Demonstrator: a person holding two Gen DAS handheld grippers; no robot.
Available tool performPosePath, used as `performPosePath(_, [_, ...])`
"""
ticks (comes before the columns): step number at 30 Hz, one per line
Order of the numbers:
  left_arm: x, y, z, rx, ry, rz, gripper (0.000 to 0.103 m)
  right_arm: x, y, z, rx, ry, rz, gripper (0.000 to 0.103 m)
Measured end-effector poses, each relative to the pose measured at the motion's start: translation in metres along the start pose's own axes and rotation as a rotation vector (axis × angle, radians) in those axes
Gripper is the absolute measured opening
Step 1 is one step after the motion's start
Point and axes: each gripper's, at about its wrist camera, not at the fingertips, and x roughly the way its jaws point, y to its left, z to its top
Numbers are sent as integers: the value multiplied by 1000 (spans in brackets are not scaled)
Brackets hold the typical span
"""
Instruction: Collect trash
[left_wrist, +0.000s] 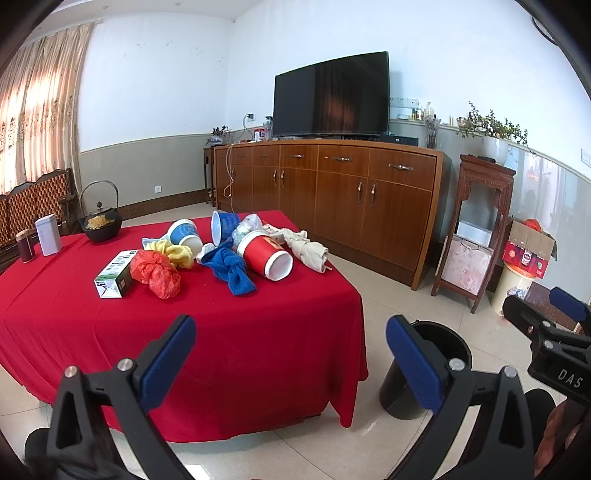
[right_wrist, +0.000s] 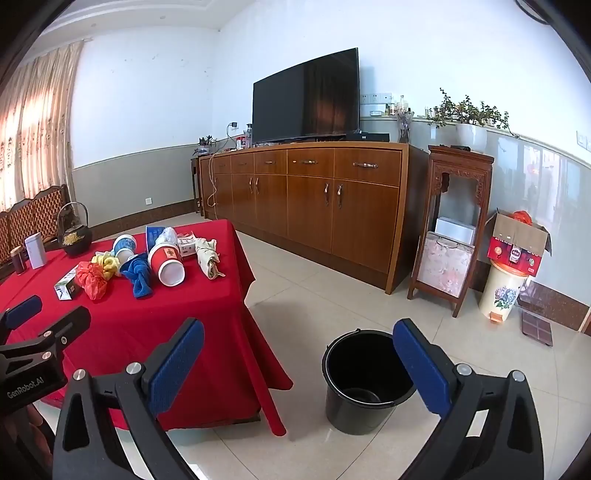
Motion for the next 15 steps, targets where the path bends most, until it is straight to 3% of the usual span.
performPosePath(15, [-4,-3,2,-3,-4,-1,103,1,1,-1,-2,4,-2,103])
